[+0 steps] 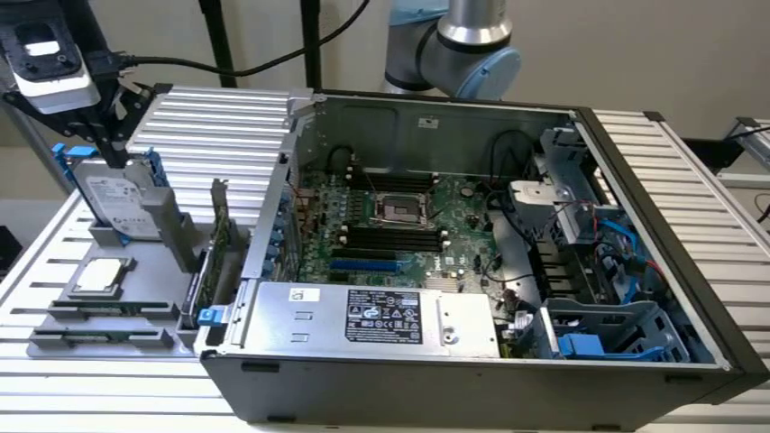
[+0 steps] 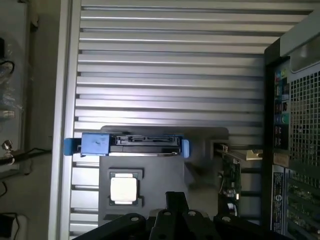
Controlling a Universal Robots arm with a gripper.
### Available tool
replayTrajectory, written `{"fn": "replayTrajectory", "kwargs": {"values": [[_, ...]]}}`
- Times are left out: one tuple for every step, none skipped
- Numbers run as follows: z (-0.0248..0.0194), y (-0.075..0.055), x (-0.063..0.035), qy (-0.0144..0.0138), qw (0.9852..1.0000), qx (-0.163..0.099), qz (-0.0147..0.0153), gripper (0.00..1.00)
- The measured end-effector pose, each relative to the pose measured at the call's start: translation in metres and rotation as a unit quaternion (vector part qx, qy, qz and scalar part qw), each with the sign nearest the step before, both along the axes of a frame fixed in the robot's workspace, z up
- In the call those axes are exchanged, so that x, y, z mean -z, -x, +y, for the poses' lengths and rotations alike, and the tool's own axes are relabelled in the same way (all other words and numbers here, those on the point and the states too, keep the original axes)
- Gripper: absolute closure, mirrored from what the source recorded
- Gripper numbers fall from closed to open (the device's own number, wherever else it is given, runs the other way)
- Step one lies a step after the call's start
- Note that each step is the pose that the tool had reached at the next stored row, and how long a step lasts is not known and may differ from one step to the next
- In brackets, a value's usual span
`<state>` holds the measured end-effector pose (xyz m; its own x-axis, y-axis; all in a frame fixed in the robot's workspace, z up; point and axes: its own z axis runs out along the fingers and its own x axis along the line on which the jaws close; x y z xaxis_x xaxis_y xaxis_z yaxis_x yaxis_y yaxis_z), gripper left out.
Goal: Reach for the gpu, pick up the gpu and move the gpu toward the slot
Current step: 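Reach for the gpu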
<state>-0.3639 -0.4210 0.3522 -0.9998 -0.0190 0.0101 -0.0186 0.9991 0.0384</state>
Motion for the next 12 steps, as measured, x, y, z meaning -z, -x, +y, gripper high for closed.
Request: {"fn": "replayTrajectory", "kwargs": {"values": [[-0.0028,-0.003,-0.0001,0.0001,1.0000,0.000,0.0002,0.89],[-0.0054,-0.007,-0.0001,0.0000,1.0000,0.000,0.0002,0.89],[-0.0080,-0.010,-0.0001,0.0000,1.0000,0.000,0.0002,0.89],[-0.0104,-0.013,0.0000,0.0000,1.0000,0.000,0.0001,0.89],[-0.0128,-0.016,0.0000,0.0000,1.0000,0.000,0.0001,0.89],[-0.0154,-0.019,0.0000,0.0000,1.0000,0.000,0.0002,0.89],[-0.0176,-0.022,0.0000,0.0000,1.0000,0.000,0.0002,0.89],[-0.0197,-0.025,0.0001,0.0000,1.0000,0.000,0.0001,0.89],[-0.0215,-0.028,0.0005,0.0000,1.0000,0.000,0.0001,0.89],[-0.0233,-0.030,0.0011,0.0001,1.0000,0.000,0.0000,0.89],[-0.0250,-0.032,0.0020,0.0002,1.0000,0.000,-0.0004,0.89],[-0.0266,-0.033,0.0032,0.0004,1.0000,0.000,-0.0011,0.89]]}}
